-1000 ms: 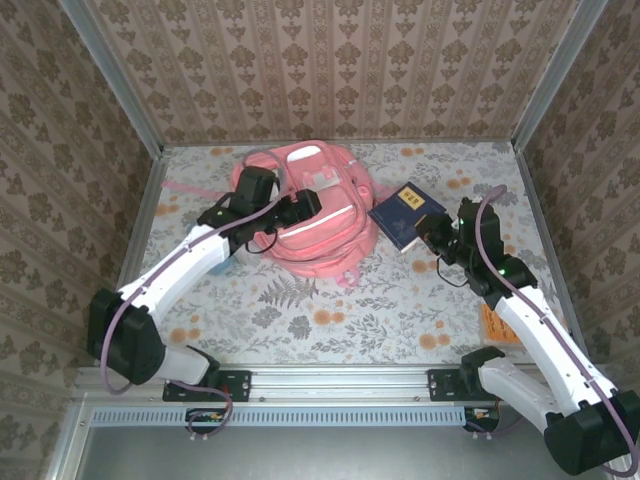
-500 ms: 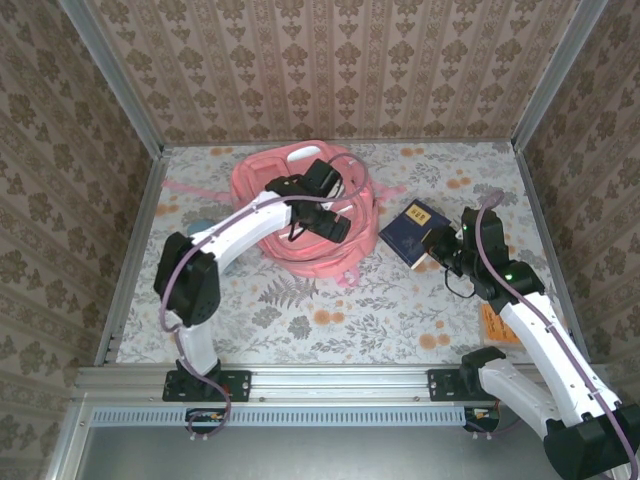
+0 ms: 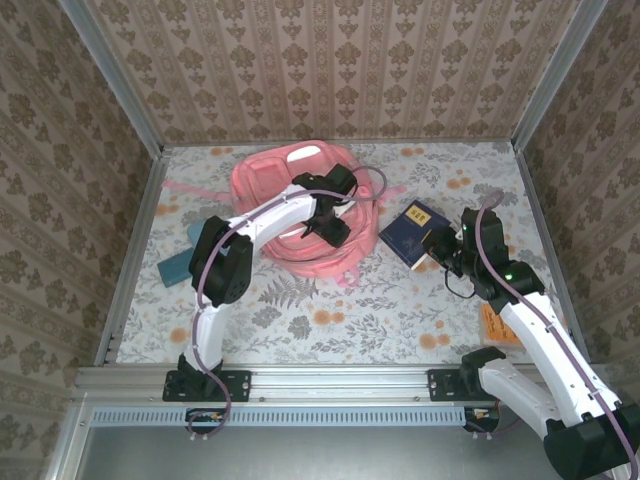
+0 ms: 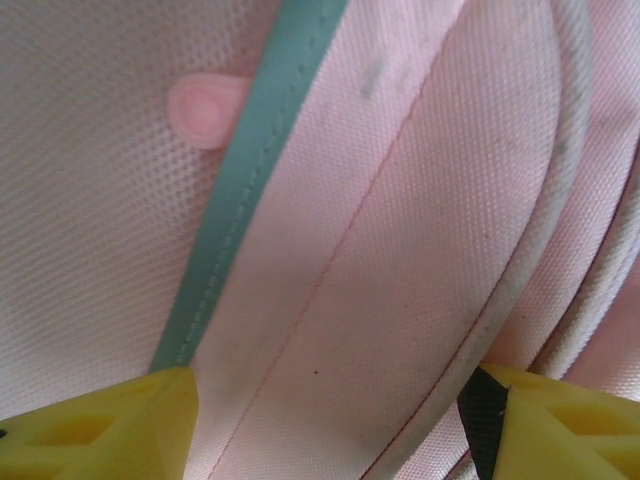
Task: Pack the student bag
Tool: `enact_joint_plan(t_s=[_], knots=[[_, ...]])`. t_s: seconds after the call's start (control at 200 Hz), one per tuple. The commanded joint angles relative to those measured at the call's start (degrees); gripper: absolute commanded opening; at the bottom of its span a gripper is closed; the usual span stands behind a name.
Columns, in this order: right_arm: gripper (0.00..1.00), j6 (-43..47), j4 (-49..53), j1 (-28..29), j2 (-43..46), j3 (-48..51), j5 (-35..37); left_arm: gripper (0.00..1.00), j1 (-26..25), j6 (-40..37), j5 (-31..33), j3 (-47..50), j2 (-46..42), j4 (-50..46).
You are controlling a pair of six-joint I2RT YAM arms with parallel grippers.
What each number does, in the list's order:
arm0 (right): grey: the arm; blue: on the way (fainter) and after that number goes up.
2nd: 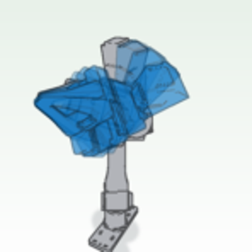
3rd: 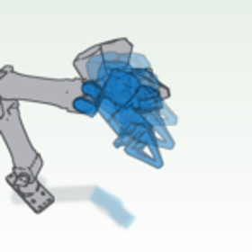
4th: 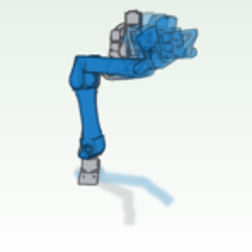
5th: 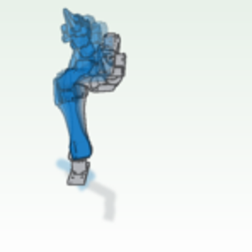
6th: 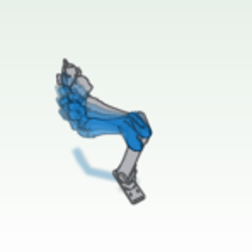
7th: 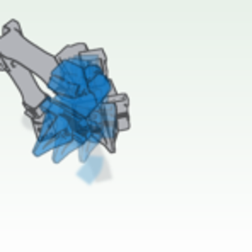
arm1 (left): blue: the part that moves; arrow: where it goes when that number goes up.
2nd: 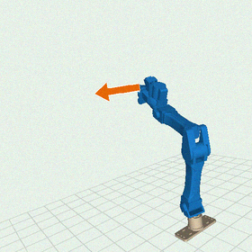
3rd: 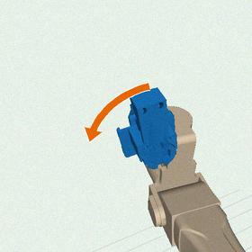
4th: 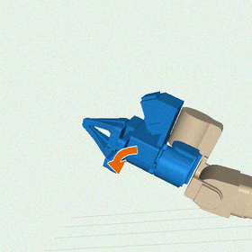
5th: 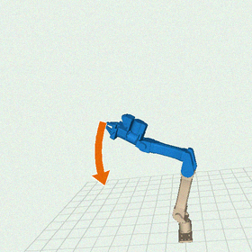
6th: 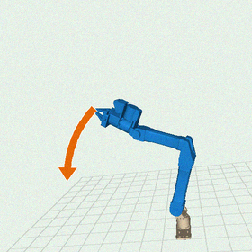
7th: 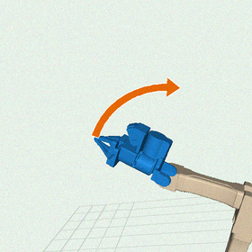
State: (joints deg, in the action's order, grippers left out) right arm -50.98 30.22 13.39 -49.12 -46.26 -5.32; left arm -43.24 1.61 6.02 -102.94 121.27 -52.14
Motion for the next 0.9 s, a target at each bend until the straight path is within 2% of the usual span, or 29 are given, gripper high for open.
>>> enact_joint_plan(t_s=[0.0,0.095,0.465,0.685,0.89], knots=[[0.03,-0.3,-0.7,-0.2,0.8,-0.1,-0.7,0.72,-0.3,-2.5,0.4,-2.2,1.1,-2.3],[0.03,-0.6,-0.9,-0.3,0.8,0.1,-0.8,0.7,-0.4,-2.5,1.6,-2.2,1.6,-1.8],[0.03,-1.2,-0.9,-0.4,1.1,0.5,-1.0,0.49,-1.2,-3.4,8.6,-2.4,2.3,-0.9],[0.03,-1.2,0.0,-0.3,2.0,0.2,-0.6,0.23,-1.6,-3.7,9.3,-1.7,-0.9,0.7],[0.03,-0.3,2.1,-0.4,3.6,-0.4,0.6,0.1,-2.9,-4.5,12.7,0.1,-7.8,5.4]])
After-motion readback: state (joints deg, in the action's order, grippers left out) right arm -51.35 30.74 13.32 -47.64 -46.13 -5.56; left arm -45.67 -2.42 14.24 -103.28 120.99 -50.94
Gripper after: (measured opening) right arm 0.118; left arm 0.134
